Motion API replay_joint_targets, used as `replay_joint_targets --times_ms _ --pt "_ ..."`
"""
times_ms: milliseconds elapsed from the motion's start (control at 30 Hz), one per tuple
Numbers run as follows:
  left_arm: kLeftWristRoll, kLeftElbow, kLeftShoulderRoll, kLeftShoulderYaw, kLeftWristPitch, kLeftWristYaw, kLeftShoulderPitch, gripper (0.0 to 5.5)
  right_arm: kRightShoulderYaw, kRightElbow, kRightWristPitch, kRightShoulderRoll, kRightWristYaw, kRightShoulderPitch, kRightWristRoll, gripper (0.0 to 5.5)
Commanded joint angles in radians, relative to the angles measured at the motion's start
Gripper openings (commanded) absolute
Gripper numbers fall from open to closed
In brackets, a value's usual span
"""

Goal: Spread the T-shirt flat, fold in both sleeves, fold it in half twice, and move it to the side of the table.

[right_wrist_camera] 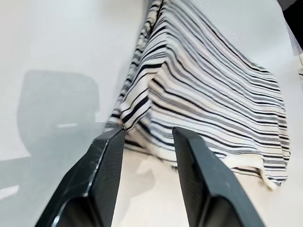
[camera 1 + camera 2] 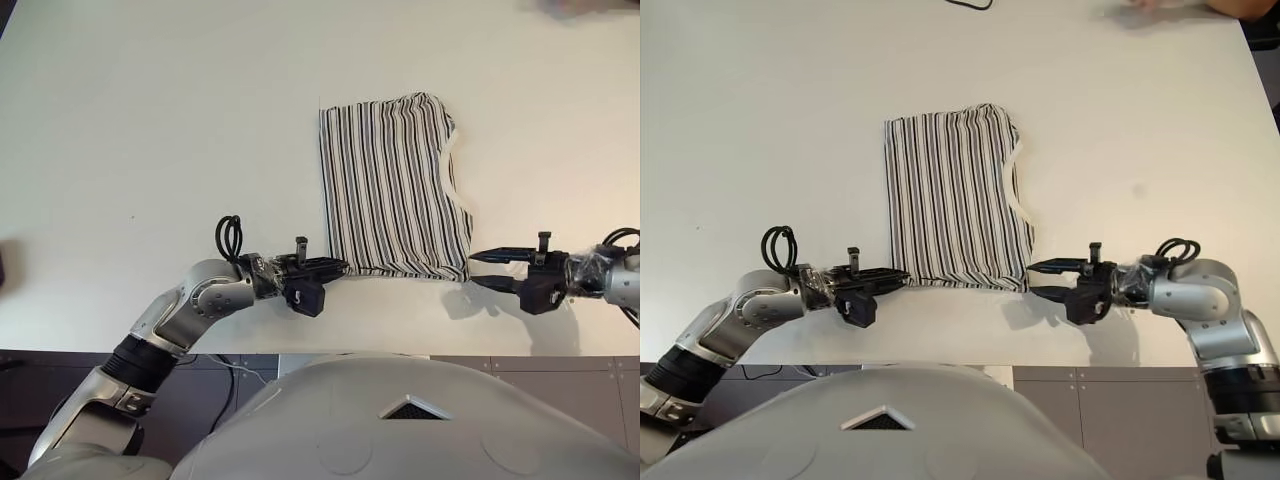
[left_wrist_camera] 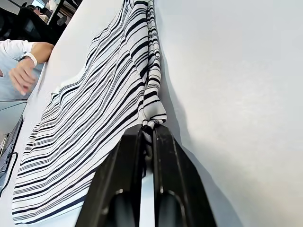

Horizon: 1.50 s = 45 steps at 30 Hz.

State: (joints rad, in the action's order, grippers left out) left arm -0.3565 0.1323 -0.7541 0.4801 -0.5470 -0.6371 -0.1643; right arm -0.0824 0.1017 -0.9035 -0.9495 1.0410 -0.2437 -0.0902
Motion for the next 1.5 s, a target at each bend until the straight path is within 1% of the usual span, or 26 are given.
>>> replay_joint_targets --times_ms 33,167,333,533,700,967,1133,1267,1300,1400,1500 --pt "-0.048 -0.037 -0.031 0.011 0.022 -0.034 -0.024 0.11 -0.004 0.119 -0.160 -0.015 -0.080 0.055 -0.110 1.83" --pt "-0.045 -0.046 -0.038 0.010 0.008 -0.051 -0.007 0.11 -0.025 0.177 -0.232 0.015 -0.183 0.085 -0.242 1.83" --pt "-0.045 -0.050 -0.036 0.013 -0.002 -0.069 0.008 0.11 -0.088 0.147 -0.240 0.041 -0.257 0.108 -0.307 1.83" --pt "-0.047 -0.057 -0.040 0.010 -0.013 -0.078 0.013 0.11 -0.144 0.151 -0.213 0.032 -0.302 0.158 -0.314 1.83" --pt "-0.050 -0.061 -0.037 0.008 -0.014 -0.075 0.012 0.11 -0.169 0.169 -0.231 0.002 -0.327 0.155 -0.323 1.83" --pt "-0.052 -0.063 -0.036 0.006 -0.017 -0.077 0.020 0.11 -0.235 0.119 -0.169 -0.007 -0.308 0.153 -0.226 1.83" --pt "-0.037 -0.052 -0.061 -0.008 -0.029 -0.082 0.008 0.11 -0.259 0.106 -0.129 -0.024 -0.286 0.153 -0.171 0.92" --pt "-0.028 -0.047 -0.066 -0.015 -0.030 -0.081 0.007 0.11 -0.267 0.078 -0.084 -0.013 -0.267 0.167 -0.136 0.19" --pt "-0.025 -0.043 -0.064 -0.015 -0.030 -0.082 0.008 0.11 -0.268 0.064 -0.066 -0.007 -0.262 0.168 -0.119 0.10" --pt "-0.009 -0.022 -0.065 -0.022 -0.028 -0.087 0.007 0.11 -0.270 -0.007 0.002 -0.008 -0.239 0.155 -0.047 0.10" --pt "0.056 0.043 -0.087 -0.052 -0.008 -0.097 -0.031 0.10 -0.260 -0.100 0.056 -0.056 -0.201 0.123 0.044 0.10"
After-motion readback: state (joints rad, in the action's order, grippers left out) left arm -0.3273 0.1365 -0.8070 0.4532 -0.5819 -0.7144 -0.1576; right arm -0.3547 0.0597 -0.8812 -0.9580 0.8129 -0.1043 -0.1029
